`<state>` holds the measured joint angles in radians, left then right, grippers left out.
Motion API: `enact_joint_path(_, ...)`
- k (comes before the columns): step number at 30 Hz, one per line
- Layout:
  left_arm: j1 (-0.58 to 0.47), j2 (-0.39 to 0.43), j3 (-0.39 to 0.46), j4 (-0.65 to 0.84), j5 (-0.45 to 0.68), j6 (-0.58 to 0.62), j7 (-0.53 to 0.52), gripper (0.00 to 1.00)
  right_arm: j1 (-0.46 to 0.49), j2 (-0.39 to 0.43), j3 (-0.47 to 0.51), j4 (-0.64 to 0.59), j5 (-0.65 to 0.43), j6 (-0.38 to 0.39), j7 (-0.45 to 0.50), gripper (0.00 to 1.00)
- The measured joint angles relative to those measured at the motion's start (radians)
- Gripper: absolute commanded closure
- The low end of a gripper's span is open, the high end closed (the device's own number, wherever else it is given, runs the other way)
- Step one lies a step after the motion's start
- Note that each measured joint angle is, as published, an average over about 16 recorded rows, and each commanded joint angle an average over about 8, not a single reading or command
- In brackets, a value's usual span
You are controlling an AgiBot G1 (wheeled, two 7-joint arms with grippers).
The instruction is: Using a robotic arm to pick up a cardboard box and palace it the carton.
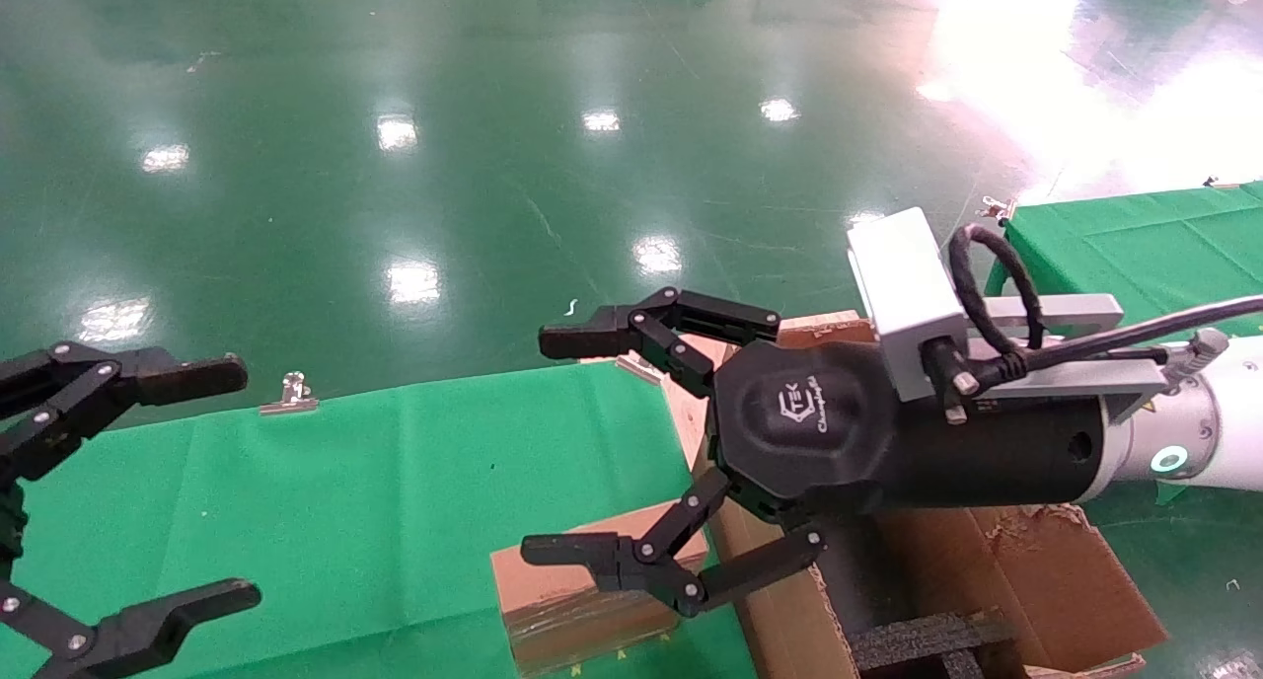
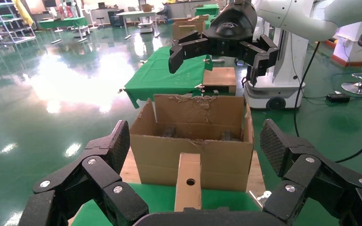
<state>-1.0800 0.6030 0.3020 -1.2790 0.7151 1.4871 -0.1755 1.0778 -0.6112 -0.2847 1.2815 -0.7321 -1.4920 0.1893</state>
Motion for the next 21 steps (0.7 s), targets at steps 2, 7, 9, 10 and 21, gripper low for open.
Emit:
enact_joint_path(2,0.0,0.0,0.0,0.0,0.0,0.0,0.0,0.0,0.0,0.0,0.0,0.0,0.0,0.0,0.0,0.0)
enact_joint_path(7,0.0,0.0,0.0,0.0,0.0,0.0,0.0,0.0,0.0,0.0,0.0,0.0,0.0,0.0,0.0,0.0)
enact_joint_path(9,0.0,0.0,0.0,0.0,0.0,0.0,0.0,0.0,0.0,0.0,0.0,0.0,0.0,0.0,0.0,0.0)
enact_joint_path(10,0.0,0.0,0.0,0.0,0.0,0.0,0.0,0.0,0.0,0.0,0.0,0.0,0.0,0.0,0.0,0.0)
enact_joint_path(21,0.0,0.0,0.0,0.0,0.0,0.0,0.0,1.0,0.001,0.001,-0.003,0.0,-0.007,0.0,0.001,0.0)
